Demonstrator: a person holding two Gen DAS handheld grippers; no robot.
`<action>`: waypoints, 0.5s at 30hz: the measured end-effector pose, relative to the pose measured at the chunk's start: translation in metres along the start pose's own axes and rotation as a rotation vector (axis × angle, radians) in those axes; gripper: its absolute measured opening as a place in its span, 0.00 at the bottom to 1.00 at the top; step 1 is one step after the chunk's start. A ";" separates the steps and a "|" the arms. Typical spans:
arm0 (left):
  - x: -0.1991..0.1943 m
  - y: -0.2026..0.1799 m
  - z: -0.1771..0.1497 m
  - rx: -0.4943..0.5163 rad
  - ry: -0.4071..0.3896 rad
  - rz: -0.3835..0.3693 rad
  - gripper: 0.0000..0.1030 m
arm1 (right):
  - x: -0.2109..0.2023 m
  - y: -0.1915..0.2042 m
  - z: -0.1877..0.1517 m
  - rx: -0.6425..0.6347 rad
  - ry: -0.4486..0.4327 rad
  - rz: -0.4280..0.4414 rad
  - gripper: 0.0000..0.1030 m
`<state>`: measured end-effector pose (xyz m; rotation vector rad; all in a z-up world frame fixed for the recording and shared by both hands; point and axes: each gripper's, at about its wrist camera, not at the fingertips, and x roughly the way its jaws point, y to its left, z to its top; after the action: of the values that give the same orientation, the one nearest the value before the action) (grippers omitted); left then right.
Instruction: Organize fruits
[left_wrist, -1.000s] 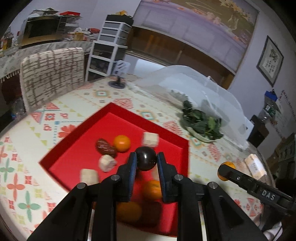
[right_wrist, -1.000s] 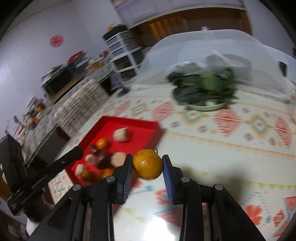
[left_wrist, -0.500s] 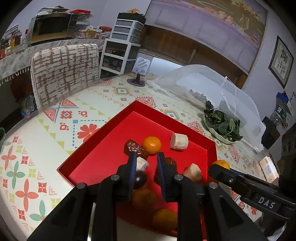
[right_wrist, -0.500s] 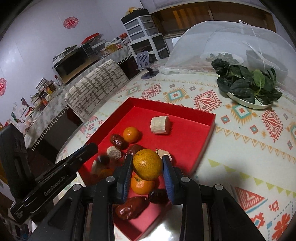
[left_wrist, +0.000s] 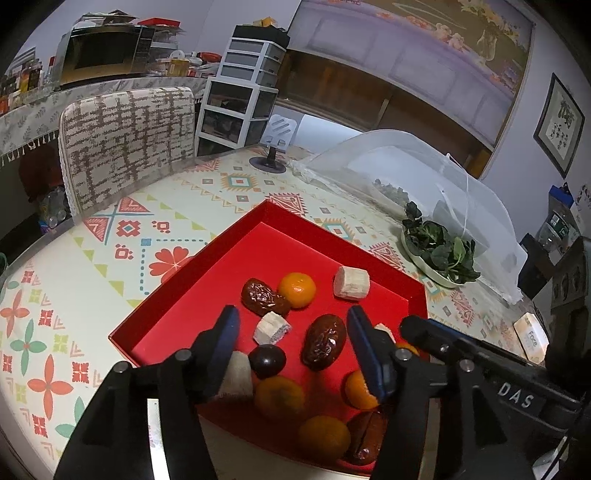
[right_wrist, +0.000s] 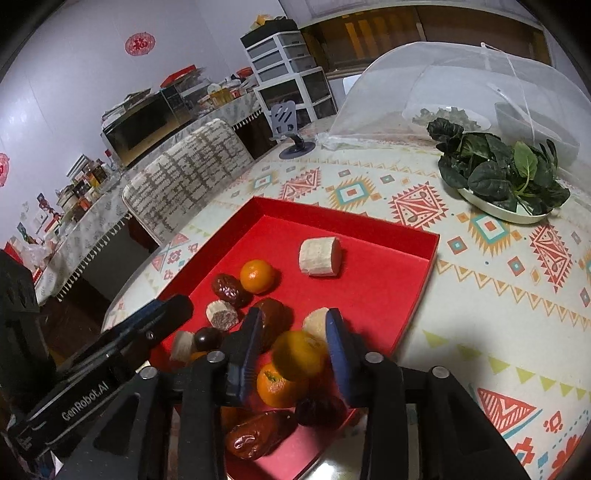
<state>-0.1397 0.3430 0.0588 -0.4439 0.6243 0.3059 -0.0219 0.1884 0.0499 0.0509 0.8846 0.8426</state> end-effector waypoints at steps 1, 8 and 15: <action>-0.001 -0.001 0.000 0.001 -0.001 -0.001 0.60 | -0.002 -0.001 0.001 0.000 -0.007 -0.003 0.43; -0.014 -0.021 -0.004 0.060 -0.034 0.023 0.70 | -0.026 -0.012 -0.005 0.028 -0.036 -0.021 0.48; -0.038 -0.057 -0.017 0.179 -0.126 0.141 0.87 | -0.056 -0.022 -0.028 0.032 -0.065 -0.063 0.53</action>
<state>-0.1544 0.2796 0.0873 -0.2070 0.5549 0.4050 -0.0471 0.1281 0.0600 0.0778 0.8345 0.7642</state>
